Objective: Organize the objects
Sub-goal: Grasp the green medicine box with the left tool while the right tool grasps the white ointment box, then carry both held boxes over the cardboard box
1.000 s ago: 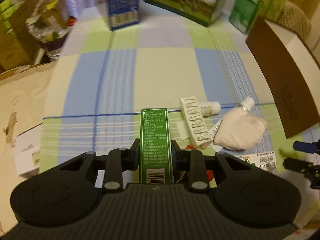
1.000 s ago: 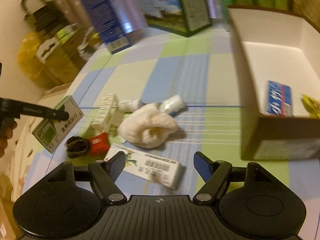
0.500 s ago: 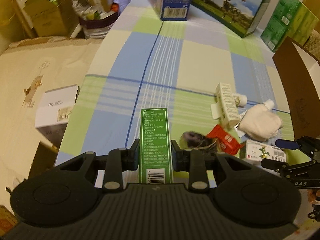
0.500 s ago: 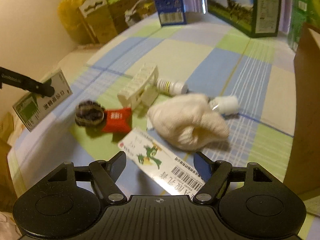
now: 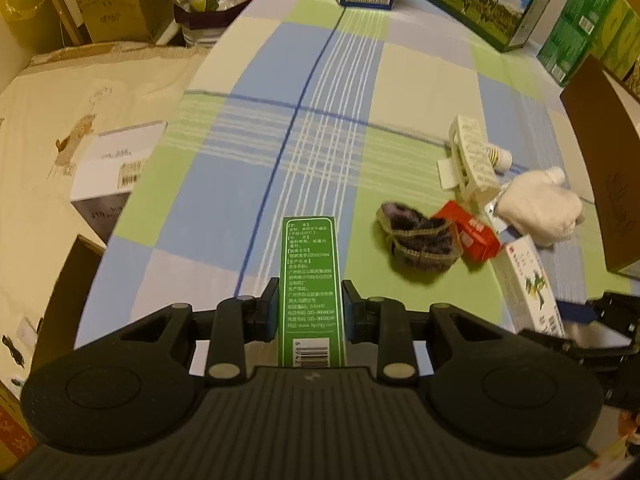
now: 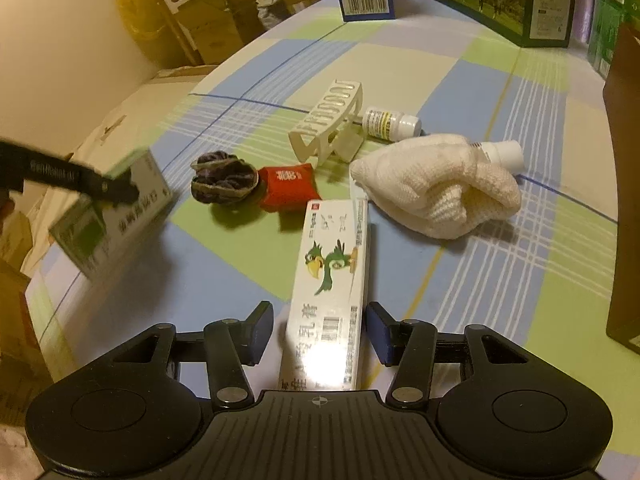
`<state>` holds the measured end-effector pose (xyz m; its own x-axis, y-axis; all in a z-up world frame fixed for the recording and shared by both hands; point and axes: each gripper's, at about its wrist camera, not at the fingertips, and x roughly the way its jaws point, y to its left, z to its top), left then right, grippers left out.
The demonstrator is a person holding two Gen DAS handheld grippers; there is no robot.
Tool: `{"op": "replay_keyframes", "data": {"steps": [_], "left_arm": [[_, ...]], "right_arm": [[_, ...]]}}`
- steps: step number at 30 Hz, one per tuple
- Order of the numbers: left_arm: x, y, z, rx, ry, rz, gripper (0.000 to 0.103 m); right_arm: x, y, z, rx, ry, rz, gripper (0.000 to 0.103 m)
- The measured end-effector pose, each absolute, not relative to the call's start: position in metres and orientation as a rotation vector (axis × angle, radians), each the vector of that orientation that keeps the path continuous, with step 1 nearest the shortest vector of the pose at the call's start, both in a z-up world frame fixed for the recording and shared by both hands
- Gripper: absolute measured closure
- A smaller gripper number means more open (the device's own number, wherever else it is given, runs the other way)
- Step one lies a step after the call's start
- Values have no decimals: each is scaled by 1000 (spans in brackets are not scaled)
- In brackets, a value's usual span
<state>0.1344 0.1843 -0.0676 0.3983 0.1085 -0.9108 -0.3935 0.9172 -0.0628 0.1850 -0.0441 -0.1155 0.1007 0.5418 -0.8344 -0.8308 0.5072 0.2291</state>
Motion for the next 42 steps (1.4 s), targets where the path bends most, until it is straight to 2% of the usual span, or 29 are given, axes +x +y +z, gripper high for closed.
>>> {"op": "replay_keyframes", "data": {"steps": [12, 15, 30, 42], "left_arm": [[132, 174, -83, -230, 1146, 314, 77], [133, 173, -84, -215, 1149, 311, 77], [135, 165, -81, -197, 1159, 321, 77], [140, 141, -41, -179, 1083, 276, 77]], "right_arm": [[189, -20, -121, -353, 1044, 969, 55], [185, -19, -122, -391, 1008, 957, 66], [187, -41, -109, -325, 1038, 937, 68], [195, -81, -64, -192, 987, 916, 67]]}}
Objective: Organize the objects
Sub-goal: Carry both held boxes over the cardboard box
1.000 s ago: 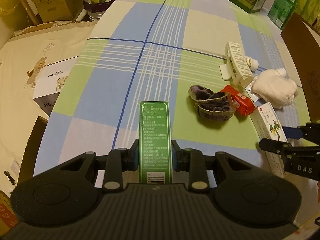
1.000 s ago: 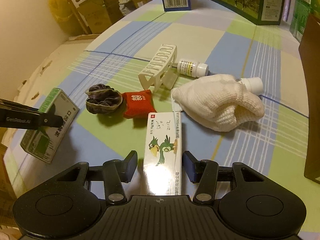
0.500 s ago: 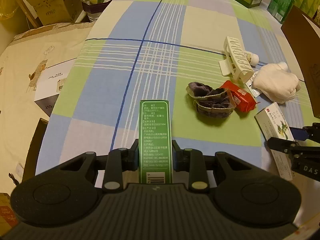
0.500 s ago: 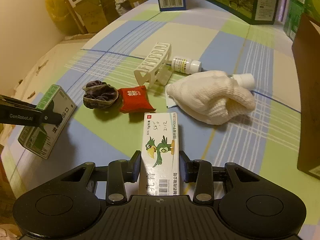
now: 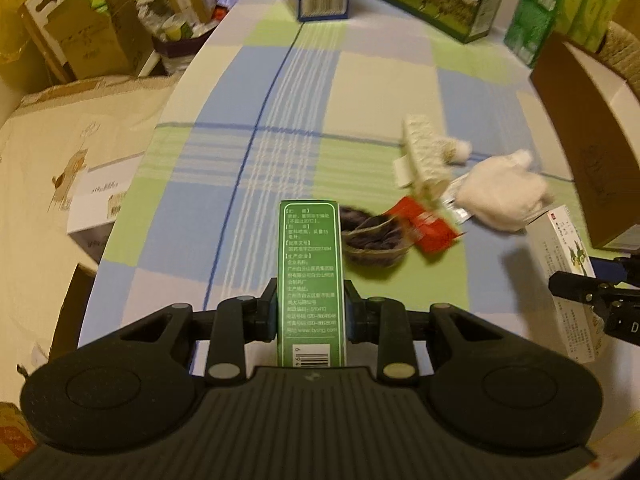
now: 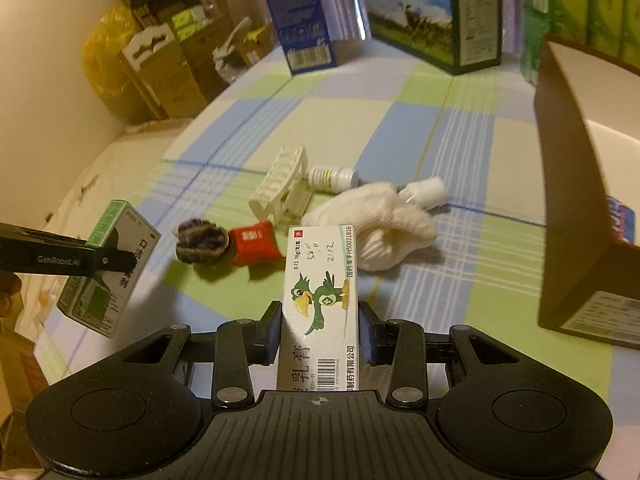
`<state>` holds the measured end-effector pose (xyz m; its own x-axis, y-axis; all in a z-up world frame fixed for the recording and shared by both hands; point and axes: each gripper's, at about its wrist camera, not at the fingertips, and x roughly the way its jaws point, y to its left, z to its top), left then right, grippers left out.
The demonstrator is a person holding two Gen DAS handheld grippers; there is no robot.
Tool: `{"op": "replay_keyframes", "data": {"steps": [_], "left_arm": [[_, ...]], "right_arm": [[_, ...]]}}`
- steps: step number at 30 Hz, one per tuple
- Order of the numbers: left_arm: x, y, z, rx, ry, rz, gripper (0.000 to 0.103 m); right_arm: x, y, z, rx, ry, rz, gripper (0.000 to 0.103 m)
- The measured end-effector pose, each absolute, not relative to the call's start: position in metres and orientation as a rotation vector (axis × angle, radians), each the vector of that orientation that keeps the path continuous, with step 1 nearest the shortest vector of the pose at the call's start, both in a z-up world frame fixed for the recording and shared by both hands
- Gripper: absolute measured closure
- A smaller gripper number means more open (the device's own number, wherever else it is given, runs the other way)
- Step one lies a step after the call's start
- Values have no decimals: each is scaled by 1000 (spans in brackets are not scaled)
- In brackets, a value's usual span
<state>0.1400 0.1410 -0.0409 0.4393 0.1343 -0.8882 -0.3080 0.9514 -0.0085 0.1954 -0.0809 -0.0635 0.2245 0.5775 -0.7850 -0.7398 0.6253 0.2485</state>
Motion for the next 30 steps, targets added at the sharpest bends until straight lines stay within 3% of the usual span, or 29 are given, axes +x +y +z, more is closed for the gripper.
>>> {"op": "replay_keyframes", "data": {"steps": [30], "left_arm": [[242, -70, 45, -34, 874, -148, 77]], "right_arm": [[263, -256, 28, 11, 832, 696, 67]]}}
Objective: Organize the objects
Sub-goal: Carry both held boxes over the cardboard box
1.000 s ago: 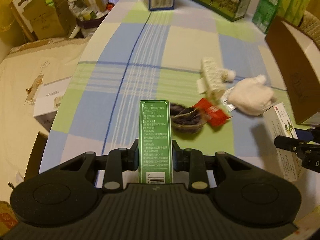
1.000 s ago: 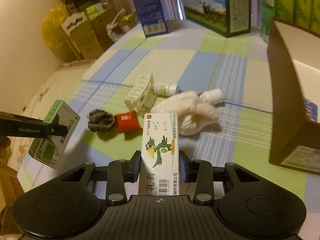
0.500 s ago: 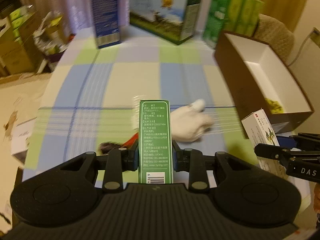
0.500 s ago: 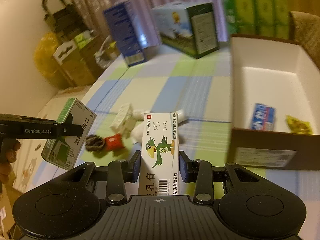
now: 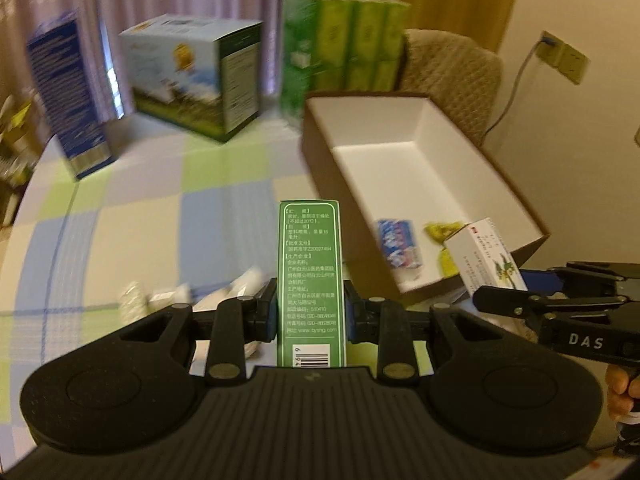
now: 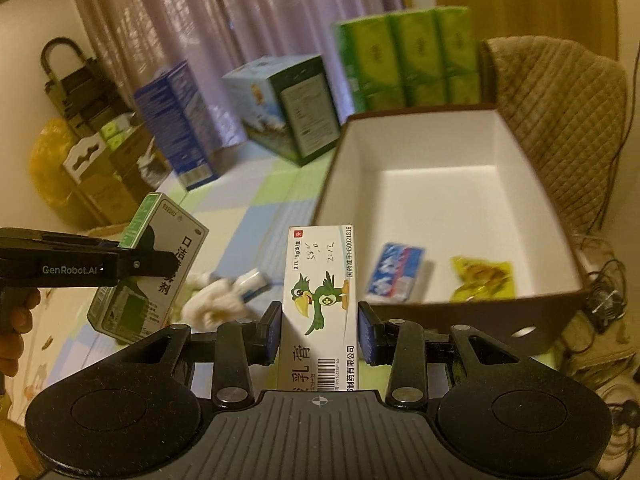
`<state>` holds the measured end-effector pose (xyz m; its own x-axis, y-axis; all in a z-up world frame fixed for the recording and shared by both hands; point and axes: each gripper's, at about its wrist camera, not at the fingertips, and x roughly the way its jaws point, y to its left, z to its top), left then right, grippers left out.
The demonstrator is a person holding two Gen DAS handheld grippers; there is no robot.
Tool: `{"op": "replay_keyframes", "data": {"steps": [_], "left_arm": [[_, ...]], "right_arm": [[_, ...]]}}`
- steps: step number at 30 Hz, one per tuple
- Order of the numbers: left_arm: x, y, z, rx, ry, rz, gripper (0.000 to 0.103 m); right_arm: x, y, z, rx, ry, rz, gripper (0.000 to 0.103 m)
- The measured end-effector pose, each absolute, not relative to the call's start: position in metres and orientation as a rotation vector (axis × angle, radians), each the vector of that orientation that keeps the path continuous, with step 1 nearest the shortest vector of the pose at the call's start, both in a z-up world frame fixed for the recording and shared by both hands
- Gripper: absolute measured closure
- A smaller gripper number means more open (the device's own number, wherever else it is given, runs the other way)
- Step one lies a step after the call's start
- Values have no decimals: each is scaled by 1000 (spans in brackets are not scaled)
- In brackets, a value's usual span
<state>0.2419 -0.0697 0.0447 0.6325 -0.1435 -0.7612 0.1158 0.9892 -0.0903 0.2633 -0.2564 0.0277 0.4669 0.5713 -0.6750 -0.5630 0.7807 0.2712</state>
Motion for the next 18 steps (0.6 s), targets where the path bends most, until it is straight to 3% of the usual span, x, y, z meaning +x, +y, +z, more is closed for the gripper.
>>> {"op": "replay_keyframes", "data": {"steps": [18], "left_arm": [[338, -170, 51, 8, 833, -233, 77]], "right_arm": [[369, -301, 44, 14, 777, 649, 67]]}}
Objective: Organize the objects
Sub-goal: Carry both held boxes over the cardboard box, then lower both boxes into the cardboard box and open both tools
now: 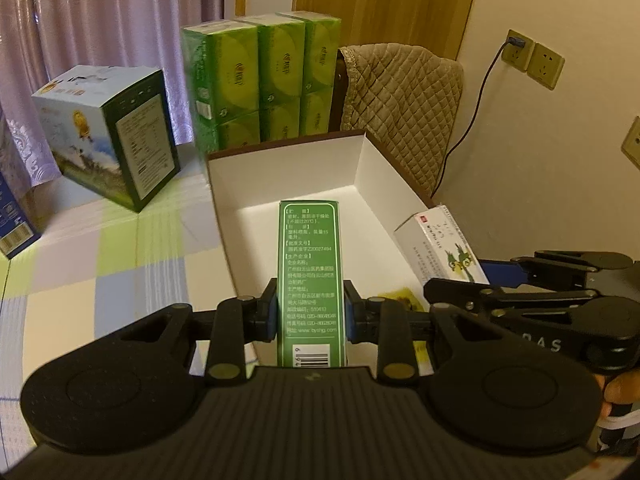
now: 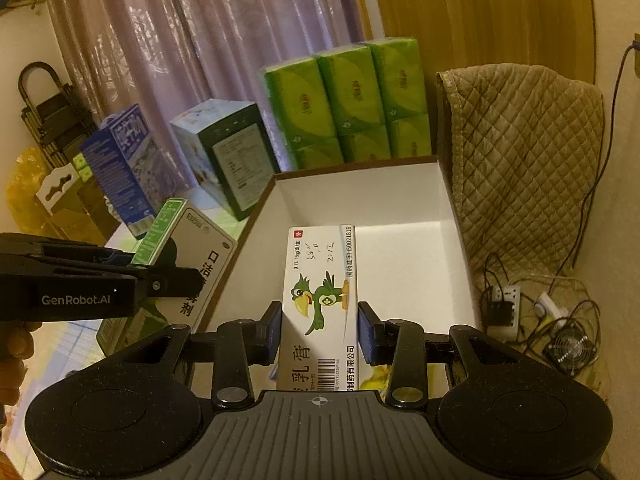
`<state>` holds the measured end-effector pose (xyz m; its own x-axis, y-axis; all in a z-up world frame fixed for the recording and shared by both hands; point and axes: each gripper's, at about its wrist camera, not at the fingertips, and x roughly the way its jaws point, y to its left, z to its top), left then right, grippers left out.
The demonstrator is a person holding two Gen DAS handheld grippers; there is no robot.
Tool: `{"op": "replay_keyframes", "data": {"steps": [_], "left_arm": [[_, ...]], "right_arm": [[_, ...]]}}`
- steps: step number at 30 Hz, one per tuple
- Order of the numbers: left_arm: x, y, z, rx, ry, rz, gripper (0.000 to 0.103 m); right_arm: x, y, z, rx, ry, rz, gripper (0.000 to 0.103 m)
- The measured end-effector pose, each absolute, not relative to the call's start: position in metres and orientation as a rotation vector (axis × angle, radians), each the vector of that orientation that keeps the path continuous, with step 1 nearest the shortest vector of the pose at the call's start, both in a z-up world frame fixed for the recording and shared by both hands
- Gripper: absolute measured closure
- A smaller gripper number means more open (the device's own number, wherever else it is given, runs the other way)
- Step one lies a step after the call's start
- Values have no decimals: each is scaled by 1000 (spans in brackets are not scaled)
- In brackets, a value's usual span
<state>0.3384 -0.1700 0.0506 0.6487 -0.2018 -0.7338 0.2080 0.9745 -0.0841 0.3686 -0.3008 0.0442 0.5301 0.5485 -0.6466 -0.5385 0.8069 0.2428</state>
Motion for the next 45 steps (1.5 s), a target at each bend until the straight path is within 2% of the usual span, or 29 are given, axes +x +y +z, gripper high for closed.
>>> {"op": "replay_keyframes", "data": {"steps": [22, 35, 36, 38, 45], "left_arm": [[454, -192, -23, 64, 1000, -109, 77], [480, -188, -45, 75, 1053, -100, 77], [480, -188, -45, 75, 1049, -99, 76], [480, -187, -44, 81, 1039, -99, 66], [482, -183, -40, 80, 1028, -96, 65]], "right_arm": [[474, -279, -32, -80, 930, 588, 67], [487, -268, -38, -121, 929, 585, 68], [487, -267, -38, -127, 927, 583, 68], [488, -266, -39, -131, 927, 582, 67], [489, -266, -38, -137, 921, 575, 67]]}}
